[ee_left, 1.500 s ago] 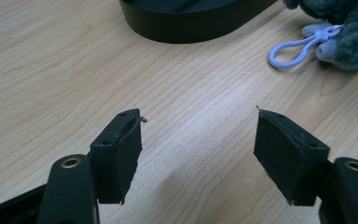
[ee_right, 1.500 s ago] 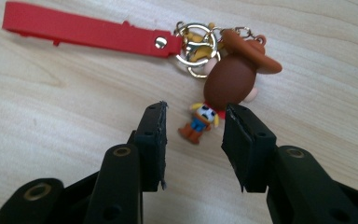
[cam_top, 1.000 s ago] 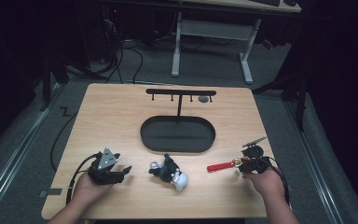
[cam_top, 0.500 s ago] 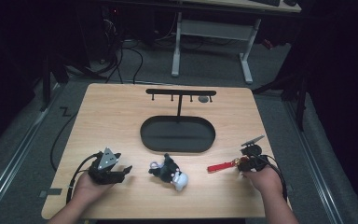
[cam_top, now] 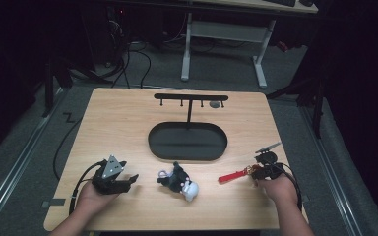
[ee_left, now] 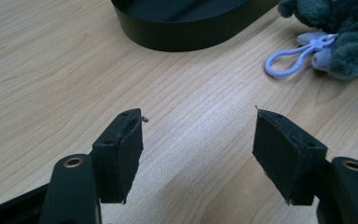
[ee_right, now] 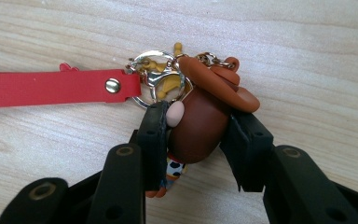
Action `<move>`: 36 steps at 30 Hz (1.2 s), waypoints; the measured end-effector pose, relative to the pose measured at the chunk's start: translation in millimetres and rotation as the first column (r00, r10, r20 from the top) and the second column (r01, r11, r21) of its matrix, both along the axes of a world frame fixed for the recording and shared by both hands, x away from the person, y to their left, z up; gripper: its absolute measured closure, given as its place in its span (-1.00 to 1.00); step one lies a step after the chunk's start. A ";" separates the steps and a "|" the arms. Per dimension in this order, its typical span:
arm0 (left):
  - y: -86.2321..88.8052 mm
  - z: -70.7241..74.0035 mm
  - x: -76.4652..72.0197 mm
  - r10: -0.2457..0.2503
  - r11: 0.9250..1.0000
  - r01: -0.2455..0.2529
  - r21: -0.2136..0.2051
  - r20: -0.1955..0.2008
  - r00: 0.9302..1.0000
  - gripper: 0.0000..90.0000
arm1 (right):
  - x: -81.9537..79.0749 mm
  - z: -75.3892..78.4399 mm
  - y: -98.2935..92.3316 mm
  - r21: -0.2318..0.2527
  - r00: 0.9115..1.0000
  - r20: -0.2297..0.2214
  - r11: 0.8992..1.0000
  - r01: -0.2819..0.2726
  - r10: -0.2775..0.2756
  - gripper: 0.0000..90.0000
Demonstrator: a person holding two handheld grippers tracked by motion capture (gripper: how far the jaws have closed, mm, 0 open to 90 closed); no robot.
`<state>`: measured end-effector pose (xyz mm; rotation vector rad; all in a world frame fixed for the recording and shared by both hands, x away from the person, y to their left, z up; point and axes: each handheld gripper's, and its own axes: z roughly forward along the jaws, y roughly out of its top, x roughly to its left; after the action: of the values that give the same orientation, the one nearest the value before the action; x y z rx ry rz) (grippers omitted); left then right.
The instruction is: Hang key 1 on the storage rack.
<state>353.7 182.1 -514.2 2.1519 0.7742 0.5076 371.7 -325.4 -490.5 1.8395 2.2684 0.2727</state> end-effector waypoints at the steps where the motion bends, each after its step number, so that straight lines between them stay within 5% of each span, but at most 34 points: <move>1: 0.0 0.2 -0.5 0.002 1.000 -0.002 0.002 0.002 1.000 -0.26 | -0.3 0.3 0.7 -0.011 1.000 0.000 1.000 -0.005 0.005 0.37; 7: -0.5 0.3 -2.4 0.001 1.000 -0.001 0.010 0.005 1.000 -0.25 | -5.0 9.2 10.8 0.000 0.998 -0.008 0.998 -0.061 0.061 0.37; 15: -0.5 0.2 -3.3 -0.003 1.000 0.003 0.005 0.010 1.000 -0.25 | -16.7 40.0 20.4 0.033 0.994 -0.014 0.994 -0.107 0.108 0.37; 29: -2.0 1.8 -2.4 -0.016 1.000 0.016 -0.002 0.011 1.000 -0.25 | -26.6 110.3 35.9 0.044 0.987 0.067 0.988 -0.149 0.146 0.37; 36: -2.2 2.0 -1.9 -0.018 1.000 0.018 -0.010 0.015 1.000 -0.25 | -27.3 129.6 43.2 0.036 0.984 0.074 0.986 -0.163 0.160 0.37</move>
<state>351.8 179.9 -512.2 2.1415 0.7474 0.5085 344.4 -282.2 -360.9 1.6388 2.3836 0.4077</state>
